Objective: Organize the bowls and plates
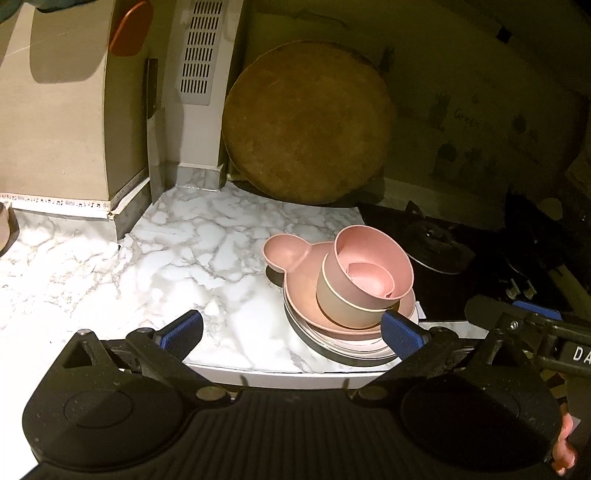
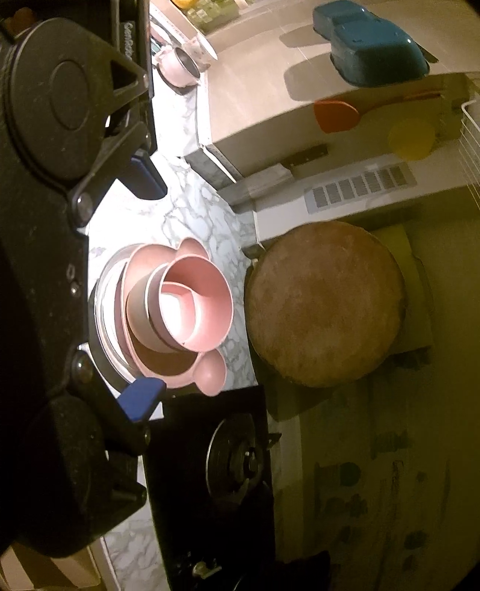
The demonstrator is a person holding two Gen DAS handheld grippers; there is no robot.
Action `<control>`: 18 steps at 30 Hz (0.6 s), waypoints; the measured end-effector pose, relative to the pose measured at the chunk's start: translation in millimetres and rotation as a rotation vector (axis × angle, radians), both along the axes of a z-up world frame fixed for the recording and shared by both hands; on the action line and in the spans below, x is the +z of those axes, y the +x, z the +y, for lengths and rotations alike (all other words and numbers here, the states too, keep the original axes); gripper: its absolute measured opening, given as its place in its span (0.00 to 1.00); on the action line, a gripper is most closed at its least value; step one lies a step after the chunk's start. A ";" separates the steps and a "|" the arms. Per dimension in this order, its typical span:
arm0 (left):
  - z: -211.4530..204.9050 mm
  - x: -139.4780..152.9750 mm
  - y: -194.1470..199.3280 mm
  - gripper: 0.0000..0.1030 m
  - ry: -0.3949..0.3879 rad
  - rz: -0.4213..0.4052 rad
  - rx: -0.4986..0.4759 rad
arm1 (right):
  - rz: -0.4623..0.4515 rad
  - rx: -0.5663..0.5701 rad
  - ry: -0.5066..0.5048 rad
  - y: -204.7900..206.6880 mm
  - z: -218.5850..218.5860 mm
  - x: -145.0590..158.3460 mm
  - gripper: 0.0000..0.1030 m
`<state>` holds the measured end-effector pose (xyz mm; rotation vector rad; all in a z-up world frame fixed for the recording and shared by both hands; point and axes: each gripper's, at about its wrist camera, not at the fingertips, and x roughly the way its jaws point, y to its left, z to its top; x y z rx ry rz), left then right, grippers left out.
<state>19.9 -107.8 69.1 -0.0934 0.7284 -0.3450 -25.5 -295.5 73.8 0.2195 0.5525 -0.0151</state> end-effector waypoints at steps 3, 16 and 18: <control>-2.5 0.6 -0.4 1.00 0.002 -0.002 -0.002 | -0.005 -0.006 -0.004 -0.6 -2.1 1.7 1.00; -15.0 -2.2 3.2 1.00 -0.007 0.011 -0.034 | 0.014 -0.016 -0.011 4.1 -5.4 2.4 1.00; -17.5 -2.7 3.5 1.00 -0.007 0.012 -0.039 | 0.018 -0.022 -0.009 4.1 -5.8 1.8 1.00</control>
